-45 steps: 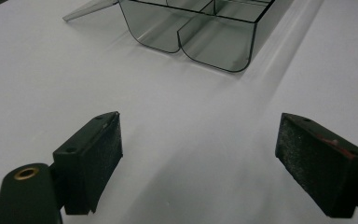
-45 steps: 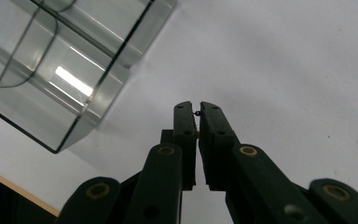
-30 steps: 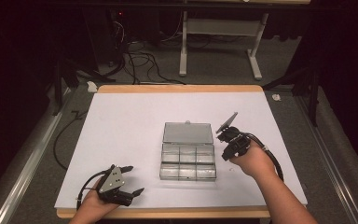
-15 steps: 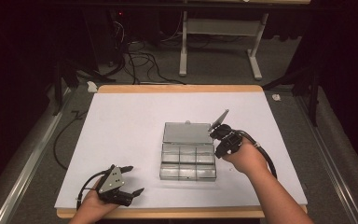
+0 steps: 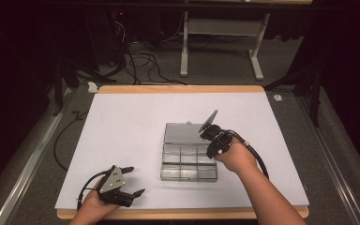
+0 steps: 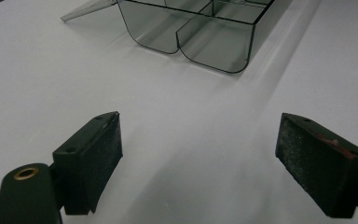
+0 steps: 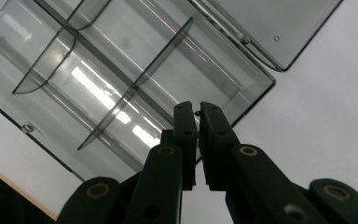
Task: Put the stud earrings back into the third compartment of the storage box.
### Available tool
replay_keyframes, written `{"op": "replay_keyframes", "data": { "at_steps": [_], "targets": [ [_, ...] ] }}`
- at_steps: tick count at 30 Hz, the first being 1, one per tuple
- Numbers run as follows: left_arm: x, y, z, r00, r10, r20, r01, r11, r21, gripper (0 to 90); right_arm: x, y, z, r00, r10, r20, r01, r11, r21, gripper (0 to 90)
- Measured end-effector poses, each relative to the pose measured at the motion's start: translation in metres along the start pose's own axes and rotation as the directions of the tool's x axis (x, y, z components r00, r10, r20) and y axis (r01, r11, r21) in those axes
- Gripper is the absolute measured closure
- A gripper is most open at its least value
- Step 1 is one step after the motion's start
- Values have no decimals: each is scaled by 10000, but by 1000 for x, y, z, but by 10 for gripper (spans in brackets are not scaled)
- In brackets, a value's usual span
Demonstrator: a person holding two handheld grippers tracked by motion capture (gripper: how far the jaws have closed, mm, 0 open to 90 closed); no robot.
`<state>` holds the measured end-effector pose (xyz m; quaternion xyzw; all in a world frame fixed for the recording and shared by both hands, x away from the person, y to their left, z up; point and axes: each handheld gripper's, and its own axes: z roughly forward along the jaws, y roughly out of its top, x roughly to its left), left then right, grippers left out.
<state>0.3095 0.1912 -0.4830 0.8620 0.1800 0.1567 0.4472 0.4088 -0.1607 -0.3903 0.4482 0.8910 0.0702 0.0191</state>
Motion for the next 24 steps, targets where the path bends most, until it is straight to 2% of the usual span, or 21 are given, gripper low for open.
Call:
{"op": "replay_keyframes", "data": {
  "at_steps": [7, 8, 14, 16, 19, 21, 24],
  "targets": [
    [0, 0, 0, 10000, 21, 11, -21, 10000, -20, 152, 2, 5, 12, 10000, -49, 45, 48, 9997, 219, 865],
    [-1, 0, -1, 10000, 88, -28, -88, 9999, -60, 152, 3, 5, 14, 10000, 83, 33, -83, 9996, 252, 865],
    [-1, 0, 0, 10000, 94, -27, -94, 10000, -31, 152, 2, 8, 24, 10000, -31, -76, 33, 9995, 307, 865],
    [0, 0, 0, 10000, 80, -3, -80, 10000, -40, 152, 3, 7, 28, 9998, 146, -123, -142, 9992, 371, 865],
    [0, 0, 0, 10000, 60, 26, -60, 10000, 49, 152, 2, 8, 32, 10000, -42, -62, 44, 9994, 347, 864],
    [-1, 0, 0, 9999, 97, -28, -97, 9999, -54, 152, 2, 9, 33, 10000, 69, -65, -66, 9992, 401, 864],
    [0, 0, 0, 10000, 42, 21, -42, 10000, 25, 152, 2, 12, 36, 10000, -34, -77, 37, 9992, 408, 864]
  ]
}}
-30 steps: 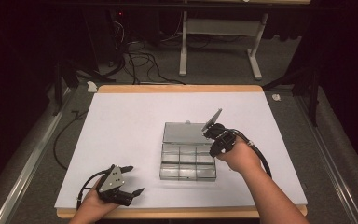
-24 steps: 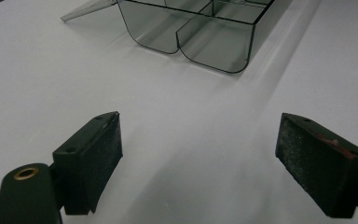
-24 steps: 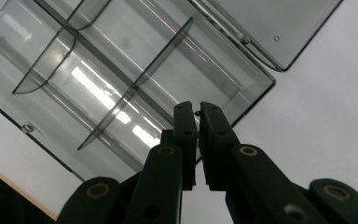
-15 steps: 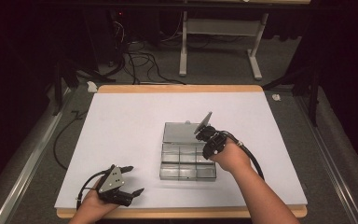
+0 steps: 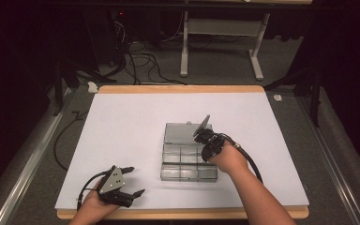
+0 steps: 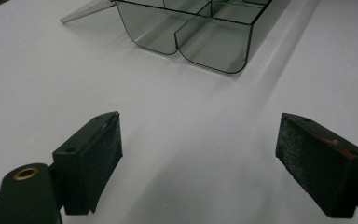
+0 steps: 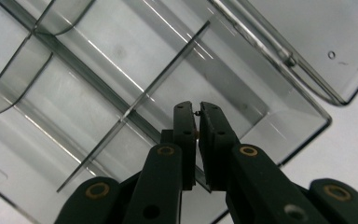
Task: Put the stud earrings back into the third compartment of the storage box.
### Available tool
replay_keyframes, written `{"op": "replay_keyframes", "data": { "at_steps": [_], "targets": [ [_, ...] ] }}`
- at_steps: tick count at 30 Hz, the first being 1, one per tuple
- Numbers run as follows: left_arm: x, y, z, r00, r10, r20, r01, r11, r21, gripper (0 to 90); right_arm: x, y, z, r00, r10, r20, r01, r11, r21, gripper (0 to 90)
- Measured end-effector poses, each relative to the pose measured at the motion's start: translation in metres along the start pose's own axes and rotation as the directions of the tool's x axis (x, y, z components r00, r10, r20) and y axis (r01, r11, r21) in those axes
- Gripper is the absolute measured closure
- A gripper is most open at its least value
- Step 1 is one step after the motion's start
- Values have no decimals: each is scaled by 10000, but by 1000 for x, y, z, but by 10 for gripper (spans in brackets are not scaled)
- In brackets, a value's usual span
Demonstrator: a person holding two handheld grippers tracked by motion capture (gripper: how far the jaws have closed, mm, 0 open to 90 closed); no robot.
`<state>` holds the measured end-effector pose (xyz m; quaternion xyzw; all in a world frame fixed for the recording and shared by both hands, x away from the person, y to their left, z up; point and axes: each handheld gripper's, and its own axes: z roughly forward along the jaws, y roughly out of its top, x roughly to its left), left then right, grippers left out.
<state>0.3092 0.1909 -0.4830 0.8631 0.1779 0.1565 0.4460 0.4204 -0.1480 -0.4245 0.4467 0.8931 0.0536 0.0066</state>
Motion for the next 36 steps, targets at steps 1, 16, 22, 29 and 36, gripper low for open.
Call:
{"op": "replay_keyframes", "data": {
  "at_steps": [1, 16, 22, 29, 36],
  "targets": [
    [0, 0, 0, 10000, 14, -7, -14, 10000, 12, 152, 0, 1, 1, 10000, 9, 4, -9, 10000, 40, 865],
    [-1, 0, 0, 10000, 55, -3, -55, 10000, -44, 152, -1, 3, 1, 9999, 102, -85, -102, 9999, -14, 833],
    [0, 0, 0, 10000, 71, -5, -71, 10000, 3, 152, -3, -2, -15, 9997, 189, -166, -194, 9994, -301, 820],
    [-1, 0, 0, 10000, 55, -21, -55, 10000, 9, 152, -7, -18, -37, 9993, 371, 19, -369, 9976, -590, 766],
    [-1, 0, 0, 10000, 72, -49, -72, 10000, 6, 152, -16, -40, -51, 9983, 564, 119, -555, 9963, -656, 735]
  ]
}}
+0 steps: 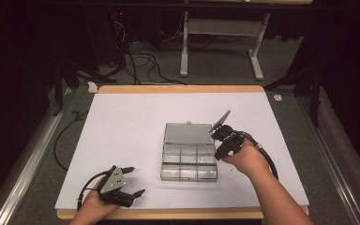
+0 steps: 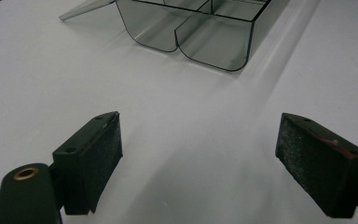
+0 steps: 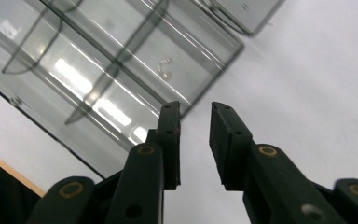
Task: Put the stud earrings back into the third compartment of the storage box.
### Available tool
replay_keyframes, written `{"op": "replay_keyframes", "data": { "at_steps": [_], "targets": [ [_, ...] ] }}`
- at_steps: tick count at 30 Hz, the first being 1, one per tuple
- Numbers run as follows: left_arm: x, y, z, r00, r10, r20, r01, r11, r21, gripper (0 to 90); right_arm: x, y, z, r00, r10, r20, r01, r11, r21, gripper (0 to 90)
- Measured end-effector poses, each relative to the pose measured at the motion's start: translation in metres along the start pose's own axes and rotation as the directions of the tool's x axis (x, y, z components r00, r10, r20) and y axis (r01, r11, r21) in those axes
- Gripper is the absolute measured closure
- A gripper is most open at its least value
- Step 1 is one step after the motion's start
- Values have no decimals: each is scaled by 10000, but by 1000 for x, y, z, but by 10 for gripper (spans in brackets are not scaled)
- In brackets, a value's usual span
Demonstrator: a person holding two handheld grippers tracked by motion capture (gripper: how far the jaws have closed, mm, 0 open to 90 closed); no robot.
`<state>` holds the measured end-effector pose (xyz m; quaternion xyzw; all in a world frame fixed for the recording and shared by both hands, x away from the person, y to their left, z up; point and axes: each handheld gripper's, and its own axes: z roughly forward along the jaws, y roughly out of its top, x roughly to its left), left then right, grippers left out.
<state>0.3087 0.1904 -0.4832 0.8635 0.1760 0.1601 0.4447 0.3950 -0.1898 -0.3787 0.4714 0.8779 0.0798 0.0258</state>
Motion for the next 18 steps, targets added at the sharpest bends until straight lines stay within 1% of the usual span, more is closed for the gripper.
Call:
{"op": "replay_keyframes", "data": {
  "at_steps": [2, 3, 5, 7, 11, 13, 15, 18],
  "targets": [
    [1, 0, 0, 10000, -31, 18, 31, 10000, 22, 152, -4, -7, -2, 10000, 89, 45, -89, 10000, 3, 735],
    [1, 0, 1, 10000, -69, 44, 69, 10000, 62, 152, -6, -10, -3, 9996, 263, 96, -263, 9997, 13, 735],
    [1, 0, 1, 10000, -56, 33, 56, 10000, 80, 152, -11, -15, -5, 9995, 289, 84, -288, 9995, -121, 731],
    [0, 0, 1, 10000, -24, 22, 24, 10000, 65, 152, -14, -21, -5, 9990, 439, 98, -438, 9989, -136, 720],
    [0, 0, 1, 10000, -40, 10, 39, 9999, 93, 152, -18, -30, 0, 9985, 489, 236, -489, 9988, 3, 699],
    [0, 0, 0, 10000, 10, -25, -10, 10000, 46, 152, -19, -33, 3, 9984, 529, 212, -531, 9986, 65, 693],
    [0, 0, 1, 10000, -28, 14, 28, 10000, 64, 153, -20, -37, 7, 9982, 551, 216, -554, 9984, 136, 686],
    [0, 0, 0, 10000, 10, -9, -10, 10000, 67, 153, -22, -41, 13, 9980, 551, 296, -559, 9981, 263, 679]
  ]
}}
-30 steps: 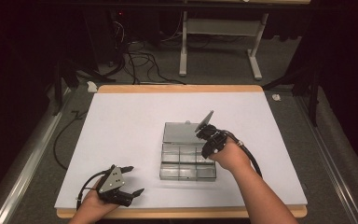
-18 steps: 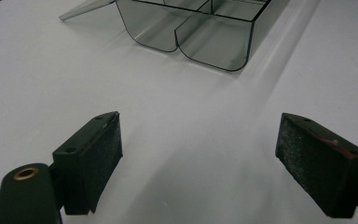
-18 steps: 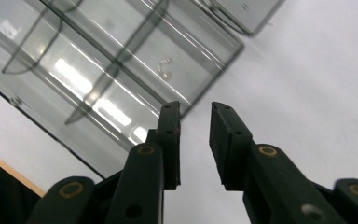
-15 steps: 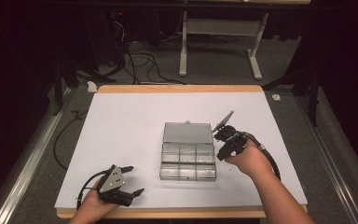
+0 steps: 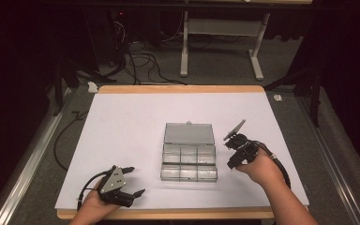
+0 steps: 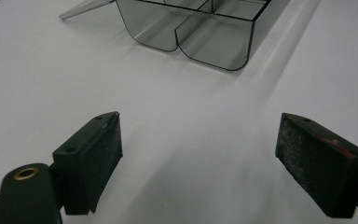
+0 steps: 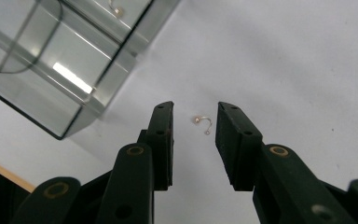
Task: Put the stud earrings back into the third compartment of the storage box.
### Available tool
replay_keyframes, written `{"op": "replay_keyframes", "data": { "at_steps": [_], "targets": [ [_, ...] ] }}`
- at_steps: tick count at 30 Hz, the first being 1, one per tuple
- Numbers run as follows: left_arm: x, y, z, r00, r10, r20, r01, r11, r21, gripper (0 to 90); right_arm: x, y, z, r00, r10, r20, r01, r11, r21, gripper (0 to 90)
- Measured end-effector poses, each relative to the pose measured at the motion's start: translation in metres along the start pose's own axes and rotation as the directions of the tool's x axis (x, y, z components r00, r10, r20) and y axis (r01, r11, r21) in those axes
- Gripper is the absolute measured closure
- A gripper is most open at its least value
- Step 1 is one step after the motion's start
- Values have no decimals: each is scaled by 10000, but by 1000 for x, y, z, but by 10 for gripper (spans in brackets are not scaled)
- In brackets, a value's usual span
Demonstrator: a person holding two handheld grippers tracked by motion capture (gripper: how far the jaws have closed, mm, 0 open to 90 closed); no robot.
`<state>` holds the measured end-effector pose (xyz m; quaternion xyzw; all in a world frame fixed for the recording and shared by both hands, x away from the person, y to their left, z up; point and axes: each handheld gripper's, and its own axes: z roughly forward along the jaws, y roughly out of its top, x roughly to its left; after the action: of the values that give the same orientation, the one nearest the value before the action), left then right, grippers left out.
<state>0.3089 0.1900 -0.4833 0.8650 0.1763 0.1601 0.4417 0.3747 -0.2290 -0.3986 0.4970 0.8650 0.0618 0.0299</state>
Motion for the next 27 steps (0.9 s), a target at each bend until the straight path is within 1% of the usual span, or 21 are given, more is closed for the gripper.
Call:
{"op": "replay_keyframes", "data": {
  "at_steps": [2, 5, 8, 10, 11, 12, 14, 15, 18, 19, 21, 22, 25, 27],
  "targets": [
    [0, 0, 0, 10000, 19, -4, -19, 10000, -13, 153, -1, -3, 5, 10000, 75, -39, -75, 9999, 93, 680],
    [0, 0, 0, 10000, -50, 31, 50, 10000, 24, 153, -2, -6, 12, 10000, -2, 20, 2, 9997, 225, 676],
    [0, 0, 0, 10000, 22, -15, -22, 10000, 0, 153, -2, -8, 18, 9999, 88, 71, -90, 9994, 325, 668],
    [0, 0, 0, 10000, -27, 33, 27, 10000, 20, 153, -3, -9, 22, 9999, 96, 47, -97, 9991, 410, 666],
    [1, 0, 0, 10000, -56, 39, 56, 10000, 31, 153, -3, -9, 24, 9998, 202, 24, -203, 9988, 437, 666],
    [0, 0, 0, 10000, -46, 29, 46, 10000, 29, 153, -5, -9, 26, 10000, 85, 43, -86, 9992, 397, 665],
    [0, 0, 0, 10000, 12, -4, -12, 10000, -8, 153, -5, -8, 28, 9994, 356, 15, -356, 9982, 472, 665],
    [0, 0, 0, 10000, 23, -3, -23, 10000, 1, 153, -6, -8, 30, 9998, 175, 59, -178, 9989, 438, 664],
    [0, 0, 0, 10000, -28, 24, 28, 10000, 14, 153, -6, -5, 34, 9998, 180, 96, -185, 9985, 515, 665],
    [0, 0, 0, 10000, -4, 11, 4, 10000, 6, 153, -6, -4, 35, 9999, 116, 123, -122, 9987, 501, 669],
    [0, 0, 0, 10000, 30, -3, -30, 10000, -33, 152, -6, -2, 37, 9998, 160, 76, -163, 9984, 536, 680],
    [0, 0, 0, 10000, 11, 25, -11, 10000, -12, 153, -5, -2, 39, 9999, 103, 76, -108, 9982, 587, 683],
    [0, 0, 0, 10000, -26, 46, 26, 10000, 5, 153, -3, 0, 39, 9997, -72, 248, 55, 9976, 690, 693],
    [0, 0, 0, 10000, 10, 37, -10, 10000, -21, 153, -2, 0, 39, 9996, -56, 275, 37, 9974, 717, 701]
  ]
}}
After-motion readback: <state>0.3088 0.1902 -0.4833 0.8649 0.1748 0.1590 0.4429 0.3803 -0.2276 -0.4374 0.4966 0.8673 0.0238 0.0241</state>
